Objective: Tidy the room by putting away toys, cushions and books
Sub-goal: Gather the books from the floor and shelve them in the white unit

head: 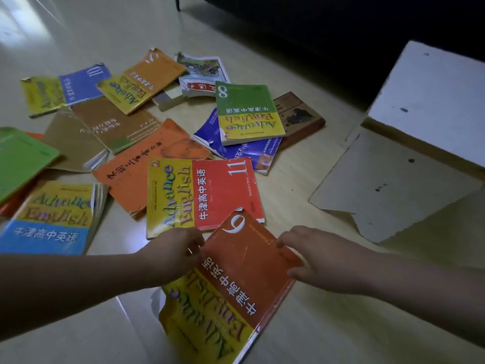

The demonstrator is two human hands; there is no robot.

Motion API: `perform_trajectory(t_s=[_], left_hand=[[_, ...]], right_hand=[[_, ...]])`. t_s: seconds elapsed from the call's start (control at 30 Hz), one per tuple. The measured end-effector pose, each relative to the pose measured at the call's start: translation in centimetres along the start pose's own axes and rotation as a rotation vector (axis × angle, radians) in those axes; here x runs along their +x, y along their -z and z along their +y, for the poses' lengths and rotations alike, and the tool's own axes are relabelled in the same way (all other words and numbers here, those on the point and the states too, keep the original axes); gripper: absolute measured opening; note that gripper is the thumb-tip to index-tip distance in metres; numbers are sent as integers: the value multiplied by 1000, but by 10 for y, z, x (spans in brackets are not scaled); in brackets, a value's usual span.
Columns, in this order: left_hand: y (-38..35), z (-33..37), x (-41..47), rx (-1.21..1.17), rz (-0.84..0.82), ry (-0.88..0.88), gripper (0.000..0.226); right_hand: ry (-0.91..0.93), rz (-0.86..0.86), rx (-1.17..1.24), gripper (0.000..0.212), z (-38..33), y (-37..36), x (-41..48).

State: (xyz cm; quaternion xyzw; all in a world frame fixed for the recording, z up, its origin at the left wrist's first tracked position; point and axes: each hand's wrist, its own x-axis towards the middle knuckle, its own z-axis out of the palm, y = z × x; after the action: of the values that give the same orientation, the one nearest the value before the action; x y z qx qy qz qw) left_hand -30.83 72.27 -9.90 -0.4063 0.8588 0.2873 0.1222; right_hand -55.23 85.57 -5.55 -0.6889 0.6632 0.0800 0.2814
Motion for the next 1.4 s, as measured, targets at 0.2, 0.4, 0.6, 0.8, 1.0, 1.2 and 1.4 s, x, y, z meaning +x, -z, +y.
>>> perform_trajectory(t_s=[0.2, 0.4, 0.6, 0.8, 1.0, 1.2, 1.4], left_hand=[[1, -28, 25, -99, 134, 87, 19], [-9, -46, 34, -23, 138, 56, 38], [0, -53, 45, 81, 191, -43, 37], [-5, -57, 53, 129, 184, -10, 43], [-3, -58, 55, 215, 178, -18, 51], [-2, -59, 57, 245, 190, -36, 50], [-1, -57, 59, 274, 174, -84, 47]], right_hand=[[109, 3, -69, 53, -23, 6, 37], [236, 47, -162, 56, -53, -7, 89], [425, -17, -304, 60, -61, -21, 114], [377, -69, -312, 80, -45, -38, 119], [318, -147, -348, 99, -24, -42, 102], [404, -93, -369, 93, -44, -37, 116], [312, -58, -369, 105, -33, -45, 112]])
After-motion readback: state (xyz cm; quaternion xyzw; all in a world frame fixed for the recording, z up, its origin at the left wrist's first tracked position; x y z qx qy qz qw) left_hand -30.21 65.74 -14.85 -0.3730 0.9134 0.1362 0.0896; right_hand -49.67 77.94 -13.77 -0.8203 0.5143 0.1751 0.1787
